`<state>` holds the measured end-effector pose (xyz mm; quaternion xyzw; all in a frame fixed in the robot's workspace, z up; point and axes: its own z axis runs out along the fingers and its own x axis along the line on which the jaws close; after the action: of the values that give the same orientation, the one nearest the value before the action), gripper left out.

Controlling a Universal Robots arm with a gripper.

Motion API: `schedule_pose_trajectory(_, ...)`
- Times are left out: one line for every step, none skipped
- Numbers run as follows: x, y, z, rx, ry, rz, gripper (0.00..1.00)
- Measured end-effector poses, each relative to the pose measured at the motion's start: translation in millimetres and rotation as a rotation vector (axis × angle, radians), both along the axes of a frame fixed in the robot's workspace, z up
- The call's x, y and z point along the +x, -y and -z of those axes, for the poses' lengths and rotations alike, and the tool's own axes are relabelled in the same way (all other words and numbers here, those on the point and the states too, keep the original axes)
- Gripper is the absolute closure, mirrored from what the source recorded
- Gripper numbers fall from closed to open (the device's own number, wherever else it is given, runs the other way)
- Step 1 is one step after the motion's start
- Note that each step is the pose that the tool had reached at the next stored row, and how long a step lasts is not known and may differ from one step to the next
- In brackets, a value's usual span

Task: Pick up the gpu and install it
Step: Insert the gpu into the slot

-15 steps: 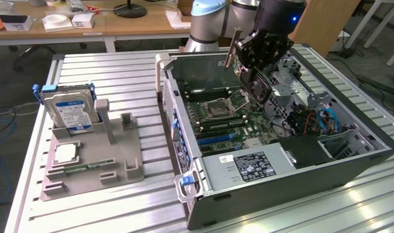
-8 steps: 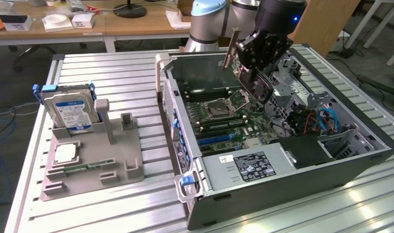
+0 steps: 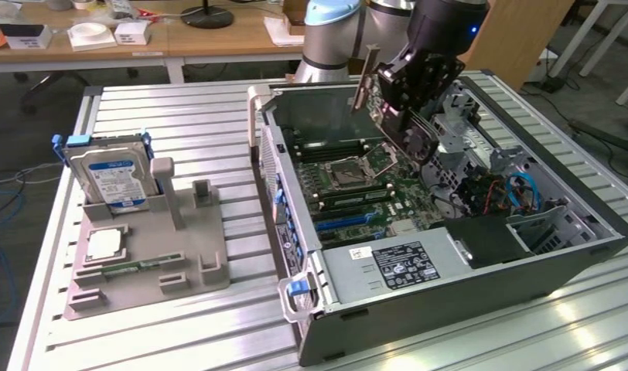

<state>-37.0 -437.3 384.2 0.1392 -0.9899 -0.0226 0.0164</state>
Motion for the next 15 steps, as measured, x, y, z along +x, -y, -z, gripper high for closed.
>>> schedule_pose_trajectory(0.0, 0.0, 0.0, 0.0, 0.0, -0.008, 0.73)
schedule_pose_trajectory(0.1, 0.0, 0.0, 0.0, 0.0, -0.017, 0.73)
schedule_pose_trajectory(0.1, 0.0, 0.0, 0.0, 0.0, -0.024, 0.73)
schedule_pose_trajectory(0.1, 0.0, 0.1, 0.0, 0.0, -0.032, 0.73)
schedule_pose_trajectory(0.1, 0.0, 0.1, 0.0001, 0.0, -0.039, 0.73)
schedule_pose_trajectory(0.1, 0.0, 0.2, 0.0001, 0.0, -0.046, 0.73)
schedule_pose_trajectory(0.1, 0.0, 0.2, 0.0001, 0.0001, -0.054, 0.73)
schedule_pose_trajectory(0.1, 0.0, 0.2, 0.0, 0.0, -0.062, 0.73)
schedule_pose_trajectory(0.1, 0.0, 0.2, 0.0, 0.0, -0.07, 0.73)
schedule_pose_trajectory(0.2, 0.0, 0.2, 0.0, 0.0, -0.077, 0.73)
schedule_pose_trajectory(0.2, 0.0, 0.3, 0.0, 0.0, -0.085, 0.73)
schedule_pose_trajectory(0.2, 0.0, 0.3, 0.0001, 0.0, -0.093, 0.73)
schedule_pose_trajectory(0.2, 0.0, 0.3, 0.0, 0.0, -0.101, 0.73)
schedule_pose_trajectory(0.2, 0.0, 0.4, 0.0, 0.0, -0.11, 0.73)
schedule_pose_trajectory(0.2, 0.0, 0.4, 0.0, 0.0001, -0.119, 0.73)
